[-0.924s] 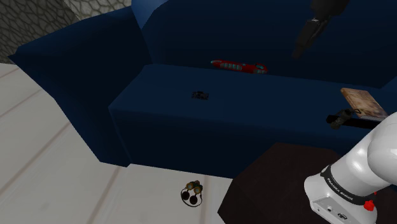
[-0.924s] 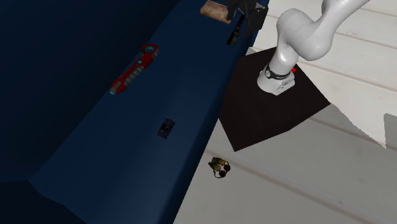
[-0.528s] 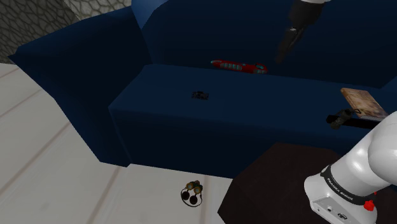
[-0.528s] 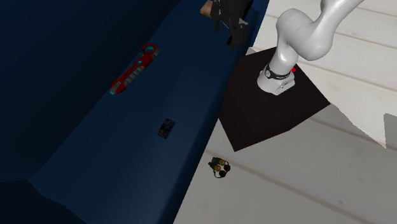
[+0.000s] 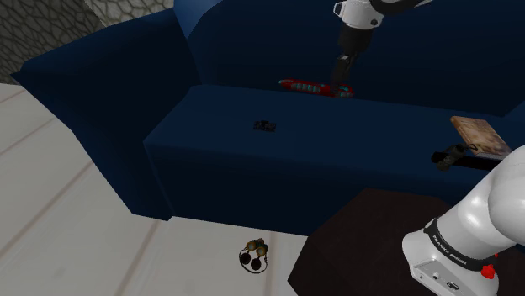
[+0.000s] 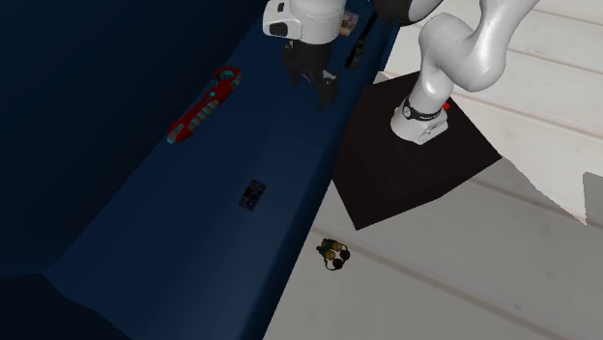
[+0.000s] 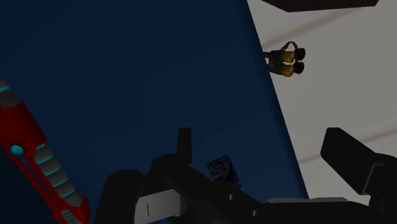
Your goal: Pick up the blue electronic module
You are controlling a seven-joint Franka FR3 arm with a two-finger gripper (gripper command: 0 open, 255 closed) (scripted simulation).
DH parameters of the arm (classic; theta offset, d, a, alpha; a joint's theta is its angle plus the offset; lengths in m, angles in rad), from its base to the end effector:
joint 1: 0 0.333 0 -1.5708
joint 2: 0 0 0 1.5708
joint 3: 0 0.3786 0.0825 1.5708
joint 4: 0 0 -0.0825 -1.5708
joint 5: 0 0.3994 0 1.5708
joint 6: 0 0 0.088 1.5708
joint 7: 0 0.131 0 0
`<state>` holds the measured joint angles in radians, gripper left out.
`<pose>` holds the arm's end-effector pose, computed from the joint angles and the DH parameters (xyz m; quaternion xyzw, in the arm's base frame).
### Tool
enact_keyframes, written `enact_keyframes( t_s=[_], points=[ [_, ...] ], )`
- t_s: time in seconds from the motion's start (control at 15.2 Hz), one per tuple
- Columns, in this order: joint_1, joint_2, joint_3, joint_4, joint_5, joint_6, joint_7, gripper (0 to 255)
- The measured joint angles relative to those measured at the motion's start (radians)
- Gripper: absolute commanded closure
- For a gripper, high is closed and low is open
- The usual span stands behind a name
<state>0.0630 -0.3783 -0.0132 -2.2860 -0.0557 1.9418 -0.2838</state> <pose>0.4333 0.0160 0.5333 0.9840 0.1759 0.0142 0.0255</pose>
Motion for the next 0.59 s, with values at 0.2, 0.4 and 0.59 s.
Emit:
enact_keyframes(
  t_s=[0.2,0.4,0.59],
  points=[
    [0.012,0.109,0.0,0.037,0.0,0.064,-0.038,0],
    [0.02,0.229,-0.001,0.106,0.0,0.107,-0.082,0],
    [0.032,0.341,0.008,0.16,0.0,0.156,-0.112,0]
  ],
)
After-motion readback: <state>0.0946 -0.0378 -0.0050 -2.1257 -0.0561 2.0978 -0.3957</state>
